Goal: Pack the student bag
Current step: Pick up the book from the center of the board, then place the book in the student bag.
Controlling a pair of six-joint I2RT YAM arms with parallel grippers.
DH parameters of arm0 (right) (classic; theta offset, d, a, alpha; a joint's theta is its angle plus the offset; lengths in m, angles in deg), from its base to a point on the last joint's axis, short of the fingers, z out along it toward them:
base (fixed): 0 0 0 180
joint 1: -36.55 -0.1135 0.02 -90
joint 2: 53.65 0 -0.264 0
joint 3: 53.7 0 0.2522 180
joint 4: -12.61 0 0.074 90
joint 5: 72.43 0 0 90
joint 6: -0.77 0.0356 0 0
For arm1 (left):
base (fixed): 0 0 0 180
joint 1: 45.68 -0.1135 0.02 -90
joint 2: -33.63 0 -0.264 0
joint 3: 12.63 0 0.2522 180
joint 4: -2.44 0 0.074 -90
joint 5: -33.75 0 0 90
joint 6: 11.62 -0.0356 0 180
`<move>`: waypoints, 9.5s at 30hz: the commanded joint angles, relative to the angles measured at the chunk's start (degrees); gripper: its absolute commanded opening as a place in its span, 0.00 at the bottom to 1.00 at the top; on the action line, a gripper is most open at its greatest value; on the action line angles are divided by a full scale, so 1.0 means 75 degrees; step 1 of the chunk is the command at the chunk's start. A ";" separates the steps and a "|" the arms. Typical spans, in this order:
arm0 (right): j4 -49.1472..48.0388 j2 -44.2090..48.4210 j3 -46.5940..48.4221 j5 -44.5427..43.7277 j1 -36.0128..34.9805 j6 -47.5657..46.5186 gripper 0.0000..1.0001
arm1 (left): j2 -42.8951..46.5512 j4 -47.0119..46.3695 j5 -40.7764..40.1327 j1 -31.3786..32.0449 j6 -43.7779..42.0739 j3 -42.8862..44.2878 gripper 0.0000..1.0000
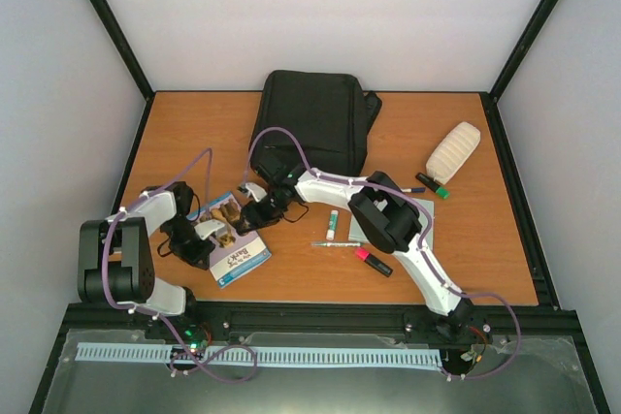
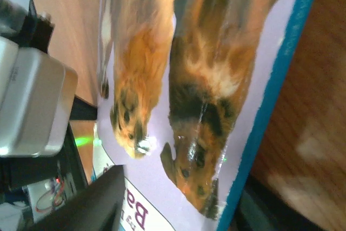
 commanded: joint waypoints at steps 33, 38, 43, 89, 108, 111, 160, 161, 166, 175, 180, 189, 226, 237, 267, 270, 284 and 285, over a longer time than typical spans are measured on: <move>0.1075 0.4617 0.0624 -0.2345 0.1874 -0.2943 0.03 | 0.0753 -0.0448 0.5375 -0.0040 0.3114 0.5987 1.00; 0.0997 0.5099 0.0651 -0.1902 0.1872 -0.3336 0.03 | 0.1394 -0.3237 0.7067 -0.0040 0.5773 0.4482 0.97; 0.0401 0.5475 0.0052 -0.1218 0.2103 -0.2870 0.03 | 0.2158 -0.5085 0.6560 0.0141 0.6903 0.3599 0.99; -0.0139 0.4999 -0.0414 0.1057 0.2753 -0.1942 0.30 | 0.1538 -0.2991 0.8750 0.0003 0.5931 0.3992 0.01; 0.4420 0.4174 0.2542 0.1222 0.3202 -0.8390 0.81 | 0.2138 0.1442 0.5288 0.0446 -0.1695 0.3721 0.01; 0.4867 0.3971 0.2766 0.1122 0.2955 -0.9029 0.86 | 0.2258 0.1382 0.5075 0.0669 -0.1940 0.3703 0.01; 0.4853 0.3607 0.3228 0.0880 0.1765 -0.7968 0.29 | 0.1926 -0.0339 0.6364 0.0981 0.0288 0.4289 0.01; 0.4773 0.3642 0.3247 0.0756 0.1782 -0.7832 0.42 | 0.1936 -0.0354 0.6302 0.0983 0.0298 0.4278 0.01; 0.4435 0.3705 0.3229 0.0147 0.2006 -0.7111 0.85 | 0.2025 -0.0536 0.5367 0.0981 0.0048 0.4093 0.01; 0.4718 0.3128 0.3201 0.0695 0.2080 -0.7249 1.00 | 0.2216 0.0083 0.4953 0.0994 -0.1632 0.4123 0.01; 0.4896 0.2872 0.3326 0.1203 0.2018 -0.7500 0.96 | 0.2222 0.0204 0.5095 0.0993 -0.1889 0.4205 0.01; 0.5148 0.2822 0.3337 0.1687 0.1725 -0.7668 0.74 | 0.2104 0.0095 0.4761 0.1007 -0.1857 0.4275 0.01; 0.4895 0.3595 0.3194 0.1194 0.2134 -0.7630 0.03 | 0.1010 0.0631 0.5560 0.1012 -0.1186 0.3741 0.24; 0.4466 0.3533 0.2624 -0.0167 0.2294 -0.7369 0.36 | 0.0118 0.1788 0.6023 0.1008 -0.0210 0.4710 0.01; 0.3013 0.3555 -0.1133 -0.3998 0.2564 -0.8695 0.55 | 0.0222 0.0935 0.4584 -0.0409 0.4137 0.4144 0.01; 0.2999 0.3295 -0.1059 -0.4005 0.2403 -0.8757 0.55 | 0.0358 0.0817 0.4365 -0.0437 0.4120 0.4058 0.01; 0.3061 0.1931 -0.0012 -0.4528 0.1930 -0.8382 0.55 | 0.0425 0.0819 0.4918 -0.0437 0.3837 0.3967 0.01; 0.3089 0.1861 0.0056 -0.4512 0.1930 -0.8344 0.54 | 0.0430 0.0813 0.4939 -0.0432 0.3818 0.3967 0.01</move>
